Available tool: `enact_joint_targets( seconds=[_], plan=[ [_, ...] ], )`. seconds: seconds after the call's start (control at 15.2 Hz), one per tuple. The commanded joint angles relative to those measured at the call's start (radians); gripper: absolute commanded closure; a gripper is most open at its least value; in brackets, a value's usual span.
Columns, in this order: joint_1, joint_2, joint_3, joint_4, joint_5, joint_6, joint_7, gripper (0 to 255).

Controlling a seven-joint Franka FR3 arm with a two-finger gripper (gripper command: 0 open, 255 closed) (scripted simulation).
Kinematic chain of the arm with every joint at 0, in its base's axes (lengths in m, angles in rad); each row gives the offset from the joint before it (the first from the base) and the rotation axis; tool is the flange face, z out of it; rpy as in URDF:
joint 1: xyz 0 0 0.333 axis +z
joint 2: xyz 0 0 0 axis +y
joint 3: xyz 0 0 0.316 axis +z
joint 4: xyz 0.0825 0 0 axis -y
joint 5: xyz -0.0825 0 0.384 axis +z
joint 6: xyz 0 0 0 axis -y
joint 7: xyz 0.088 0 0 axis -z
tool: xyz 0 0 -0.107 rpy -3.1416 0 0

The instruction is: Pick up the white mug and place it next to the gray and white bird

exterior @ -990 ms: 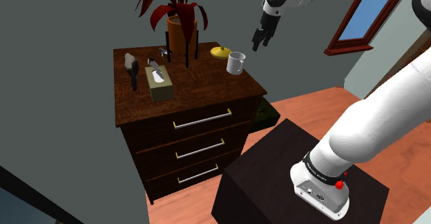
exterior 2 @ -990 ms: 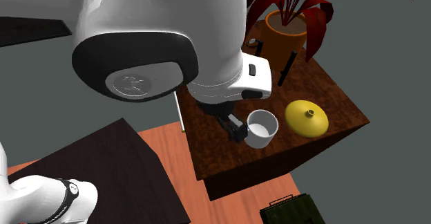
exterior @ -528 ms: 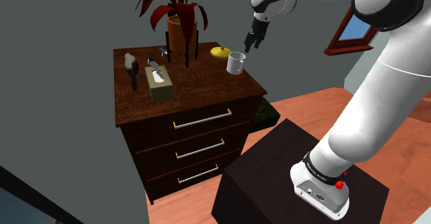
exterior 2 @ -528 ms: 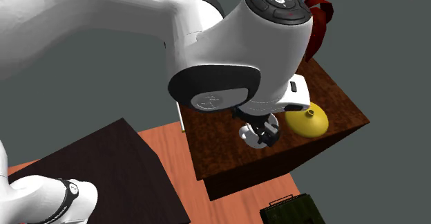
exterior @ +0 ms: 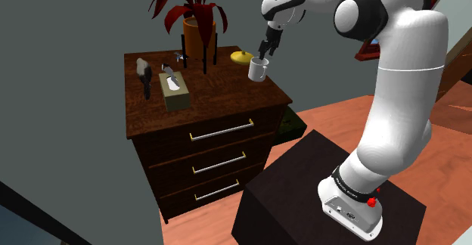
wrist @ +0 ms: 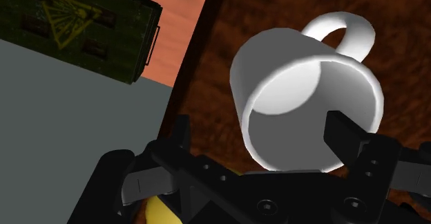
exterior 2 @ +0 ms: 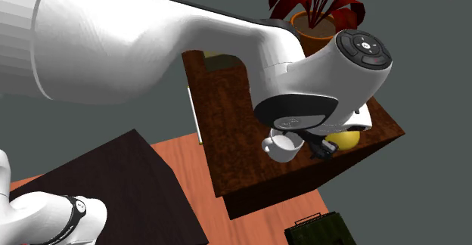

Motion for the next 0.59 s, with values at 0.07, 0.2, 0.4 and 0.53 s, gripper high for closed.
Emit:
enact_joint_targets(
  seconds=[0.07,0.2,0.4,0.53],
  plan=[
    [-0.013,0.047,0.008,0.032,0.018,0.013,-0.012,0],
    [-0.013,0.060,0.011,0.023,0.023,0.033,-0.015,0],
    [-0.015,0.079,0.016,0.012,0.031,0.063,-0.020,0],
    [-0.015,0.083,0.017,0.010,0.033,0.068,-0.021,0]
  ],
)
